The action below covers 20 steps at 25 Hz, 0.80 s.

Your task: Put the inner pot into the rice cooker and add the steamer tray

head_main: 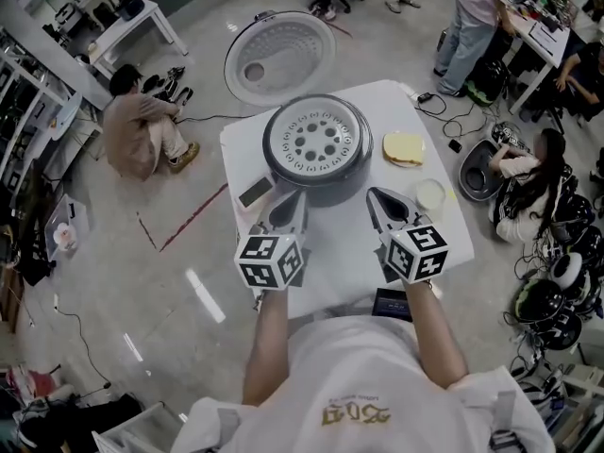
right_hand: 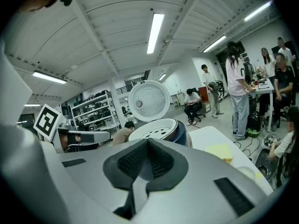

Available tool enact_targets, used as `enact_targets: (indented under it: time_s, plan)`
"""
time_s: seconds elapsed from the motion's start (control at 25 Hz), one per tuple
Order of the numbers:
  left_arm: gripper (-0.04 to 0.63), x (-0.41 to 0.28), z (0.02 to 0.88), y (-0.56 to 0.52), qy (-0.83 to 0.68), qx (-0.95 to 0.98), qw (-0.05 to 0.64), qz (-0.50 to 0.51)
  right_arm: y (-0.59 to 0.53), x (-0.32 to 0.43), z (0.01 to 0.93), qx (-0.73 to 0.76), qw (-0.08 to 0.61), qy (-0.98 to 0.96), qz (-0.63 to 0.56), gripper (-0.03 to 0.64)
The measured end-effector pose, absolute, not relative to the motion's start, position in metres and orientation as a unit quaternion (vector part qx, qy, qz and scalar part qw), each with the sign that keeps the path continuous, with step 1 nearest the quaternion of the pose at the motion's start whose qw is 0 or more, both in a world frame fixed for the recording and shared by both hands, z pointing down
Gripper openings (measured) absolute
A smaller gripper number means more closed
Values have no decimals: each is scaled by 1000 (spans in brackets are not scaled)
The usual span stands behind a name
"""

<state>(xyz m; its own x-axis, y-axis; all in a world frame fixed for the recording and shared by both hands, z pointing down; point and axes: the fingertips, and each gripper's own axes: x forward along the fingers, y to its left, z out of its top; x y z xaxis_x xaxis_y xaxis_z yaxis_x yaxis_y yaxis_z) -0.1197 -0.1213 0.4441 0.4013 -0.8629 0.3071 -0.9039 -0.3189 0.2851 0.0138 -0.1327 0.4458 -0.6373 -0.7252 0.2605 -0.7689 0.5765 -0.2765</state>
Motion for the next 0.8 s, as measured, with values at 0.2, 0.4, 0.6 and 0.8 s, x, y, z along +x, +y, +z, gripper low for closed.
enact_targets:
  time_s: [0.2,0.4,0.6,0.8]
  plan:
    - [17,-120,445,-105,-540,811,221,37,-111,20,450,435,78,-880,174,12]
    - [17,-112,449,-96,-531,817,221,38,-98,29,453,447,82,-875,170,12]
    - [17,-110,450,-93,-529,819,219,40,-96,34,453,455,82,-870,168,12]
    - [17,-113,447,-96,-527,820,219,41,-98,31,451,458,84,-870,165,12]
